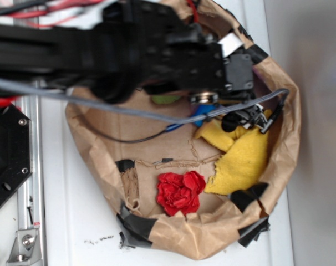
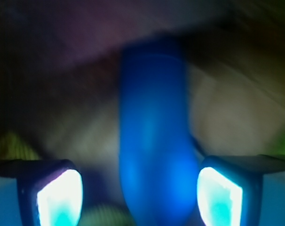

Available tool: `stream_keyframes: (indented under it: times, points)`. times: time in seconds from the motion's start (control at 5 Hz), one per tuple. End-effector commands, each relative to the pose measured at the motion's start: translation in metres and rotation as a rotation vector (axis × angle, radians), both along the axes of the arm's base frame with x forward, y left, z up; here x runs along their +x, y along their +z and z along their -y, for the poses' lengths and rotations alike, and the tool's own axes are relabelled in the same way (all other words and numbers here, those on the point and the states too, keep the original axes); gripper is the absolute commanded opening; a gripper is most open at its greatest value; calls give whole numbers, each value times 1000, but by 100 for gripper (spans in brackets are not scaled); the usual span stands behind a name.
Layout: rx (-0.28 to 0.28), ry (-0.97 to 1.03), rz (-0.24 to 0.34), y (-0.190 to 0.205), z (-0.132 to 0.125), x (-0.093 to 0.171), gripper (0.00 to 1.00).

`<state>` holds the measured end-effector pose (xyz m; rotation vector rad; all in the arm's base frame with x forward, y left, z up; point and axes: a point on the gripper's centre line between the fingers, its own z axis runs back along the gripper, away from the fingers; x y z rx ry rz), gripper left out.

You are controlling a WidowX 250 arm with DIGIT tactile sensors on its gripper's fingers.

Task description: Grab the blue bottle.

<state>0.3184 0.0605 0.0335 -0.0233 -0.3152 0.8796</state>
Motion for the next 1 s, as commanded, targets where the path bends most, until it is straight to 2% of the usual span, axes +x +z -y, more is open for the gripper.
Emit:
stream_keyframes:
  times: [0.0,0.2,0.4,0.6,0.8]
  points:
    - [42,-62,-56,-8,-29,7,0]
    - [68,-107,-72,6,-35,3,0]
    - [107,-201,-104,38,-36,-3,0]
    - [157,-447,-72,89,-18,-17,0]
    - [147,-553,-83,139,3,-33,0]
